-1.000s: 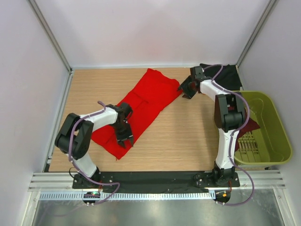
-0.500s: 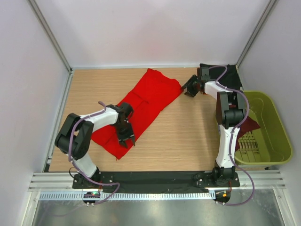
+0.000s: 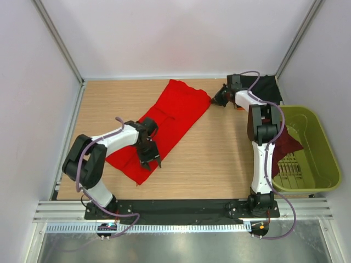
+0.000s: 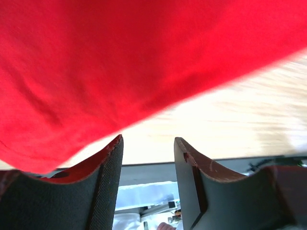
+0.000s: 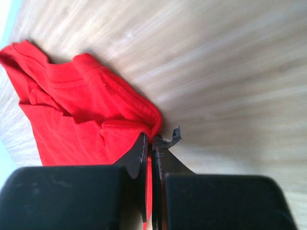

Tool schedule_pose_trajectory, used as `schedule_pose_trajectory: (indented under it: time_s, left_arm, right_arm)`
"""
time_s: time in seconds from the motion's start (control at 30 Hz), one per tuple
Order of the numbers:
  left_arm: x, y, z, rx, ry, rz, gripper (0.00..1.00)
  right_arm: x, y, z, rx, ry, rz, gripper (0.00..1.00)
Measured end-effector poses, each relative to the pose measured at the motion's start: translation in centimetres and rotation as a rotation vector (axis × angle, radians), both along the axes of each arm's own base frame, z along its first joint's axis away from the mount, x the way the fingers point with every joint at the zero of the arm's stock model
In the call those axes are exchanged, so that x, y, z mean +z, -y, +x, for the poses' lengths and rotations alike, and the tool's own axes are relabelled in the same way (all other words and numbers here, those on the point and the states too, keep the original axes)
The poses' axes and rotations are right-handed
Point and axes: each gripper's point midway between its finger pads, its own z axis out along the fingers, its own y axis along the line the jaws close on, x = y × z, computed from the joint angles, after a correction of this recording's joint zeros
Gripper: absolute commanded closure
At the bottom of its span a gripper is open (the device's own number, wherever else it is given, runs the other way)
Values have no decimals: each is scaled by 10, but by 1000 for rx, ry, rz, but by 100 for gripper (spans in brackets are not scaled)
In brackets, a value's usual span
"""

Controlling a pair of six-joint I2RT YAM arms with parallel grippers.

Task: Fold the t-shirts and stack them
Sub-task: Fold the tshirt

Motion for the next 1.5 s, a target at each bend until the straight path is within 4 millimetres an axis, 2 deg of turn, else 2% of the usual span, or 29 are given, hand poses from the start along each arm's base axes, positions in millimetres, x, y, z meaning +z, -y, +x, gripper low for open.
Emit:
schedule_pose_trajectory:
  time_s: [0.1, 0.2, 0.27, 0.33, 0.37, 0.4, 0.47, 0.57, 0.63, 0.67, 0.77, 0.87, 0.93, 0.97, 1.03, 1.07, 1.1, 1.17, 1.23, 1.27, 1.3, 1.37, 1.43, 1.5]
  left_arm:
    - [20, 16, 12, -13, 49, -37, 49]
    - [55, 35, 38, -42, 148, -93, 48]
    - [75, 42, 53, -63, 214, -111, 47]
    - [83, 40, 61, -86, 262, -99, 47]
    - [84, 35, 60, -99, 270, -81, 47]
    - [82, 30, 57, -117, 264, -59, 47]
    - [71, 22, 49, -147, 244, -32, 50]
    - [50, 9, 28, -194, 180, -1, 53]
    - [41, 3, 20, -217, 156, 9, 53]
    - [38, 1, 17, -228, 147, 12, 53]
    - [33, 2, 17, -256, 145, 10, 54]
    - [26, 3, 19, -274, 140, 12, 53]
    - [21, -1, 20, -282, 137, 40, 52]
    - [21, -5, 22, -277, 140, 53, 52]
    - [24, -11, 30, -251, 153, 56, 52]
    - [26, -16, 38, -228, 166, 53, 51]
    - [30, -24, 50, -196, 187, 48, 51]
    - [38, -41, 75, -129, 230, 46, 51]
    - [50, -64, 106, -67, 293, 55, 49]
    - [56, -74, 119, -45, 323, 60, 45]
    - [60, -84, 131, -23, 351, 60, 42]
    - [62, -97, 148, 8, 380, 21, 44]
    - [56, -106, 158, 22, 361, -10, 47]
    - [44, -114, 167, 13, 337, -12, 46]
  right_arm:
    - [6, 1, 13, 8, 13, -22, 99]
    - [13, 2, 29, 10, 41, -28, 99]
    - [15, 5, 40, 4, 55, -28, 99]
    - [14, 9, 48, -3, 64, -27, 98]
    - [14, 11, 52, -7, 66, -26, 96]
    - [13, 13, 56, -10, 68, -26, 90]
    - [10, 16, 62, -15, 69, -23, 83]
    - [9, 17, 68, -16, 68, -16, 61]
    - [9, 18, 66, -16, 56, -16, 54]
    - [10, 19, 65, -14, 57, -17, 42]
    - [21, 20, 54, -19, 42, -16, 38]
    - [34, 19, 25, -21, 4, -14, 39]
    - [48, 15, 0, -17, -20, -17, 45]
    - [54, 9, -12, -13, -29, -21, 57]
    - [70, -10, -36, 14, -40, -20, 66]
    - [78, -26, -49, 36, -38, -14, 70]
    - [86, -45, -63, 65, -29, -1, 78]
    - [97, -92, -100, 152, -33, 26, 87]
    - [100, -138, -138, 243, -41, 61, 89]
    - [99, -152, -154, 278, -50, 81, 90]
    - [96, -187, -185, 370, -67, 98, 90]
    - [88, -230, -232, 516, -103, 134, 90]
    - [79, -255, -271, 632, -146, 157, 90]
    - [72, -267, -300, 715, -185, 183, 90]
